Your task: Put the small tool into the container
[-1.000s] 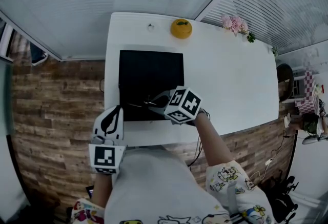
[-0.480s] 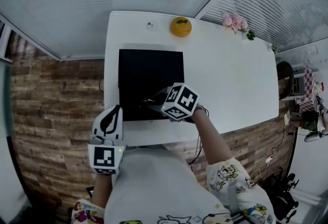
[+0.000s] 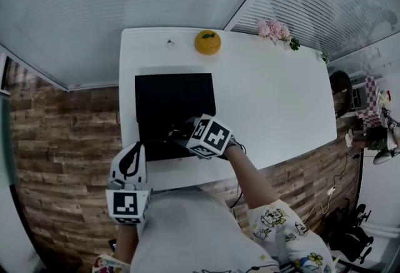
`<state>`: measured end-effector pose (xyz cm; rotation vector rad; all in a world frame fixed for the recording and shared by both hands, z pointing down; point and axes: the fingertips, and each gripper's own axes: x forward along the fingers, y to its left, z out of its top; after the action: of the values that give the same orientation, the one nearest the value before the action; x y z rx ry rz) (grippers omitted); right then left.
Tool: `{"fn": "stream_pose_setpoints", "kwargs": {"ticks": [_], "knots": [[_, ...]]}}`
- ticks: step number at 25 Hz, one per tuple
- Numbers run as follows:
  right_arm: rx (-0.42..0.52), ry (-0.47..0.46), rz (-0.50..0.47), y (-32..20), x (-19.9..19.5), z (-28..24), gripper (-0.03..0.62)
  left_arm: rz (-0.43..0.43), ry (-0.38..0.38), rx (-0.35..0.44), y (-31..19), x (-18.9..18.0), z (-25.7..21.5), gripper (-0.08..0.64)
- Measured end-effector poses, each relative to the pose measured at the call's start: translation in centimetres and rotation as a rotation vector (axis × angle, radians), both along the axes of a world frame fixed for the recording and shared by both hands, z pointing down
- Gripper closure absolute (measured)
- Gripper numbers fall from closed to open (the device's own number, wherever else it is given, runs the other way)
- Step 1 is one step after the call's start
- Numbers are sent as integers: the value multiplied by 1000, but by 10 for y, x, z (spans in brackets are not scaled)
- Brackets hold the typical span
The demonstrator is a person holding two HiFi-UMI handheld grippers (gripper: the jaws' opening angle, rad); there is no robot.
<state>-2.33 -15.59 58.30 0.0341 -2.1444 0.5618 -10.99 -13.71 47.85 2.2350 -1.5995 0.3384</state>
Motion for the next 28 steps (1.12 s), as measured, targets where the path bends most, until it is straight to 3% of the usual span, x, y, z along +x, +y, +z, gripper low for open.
{"fn": "stream_pose_setpoints", "kwargs": {"ticks": [3,12,28], "knots": [[18,10,4,0,1,2,490,2,1,-5,0,1,-1,554],[54,-14,32,-5,2,-4,451,0,-3,3,1,0,-3,554],[226,-109,120,-18,21,-59,449,10,-46,87,-1,-1,-30,554]]}}
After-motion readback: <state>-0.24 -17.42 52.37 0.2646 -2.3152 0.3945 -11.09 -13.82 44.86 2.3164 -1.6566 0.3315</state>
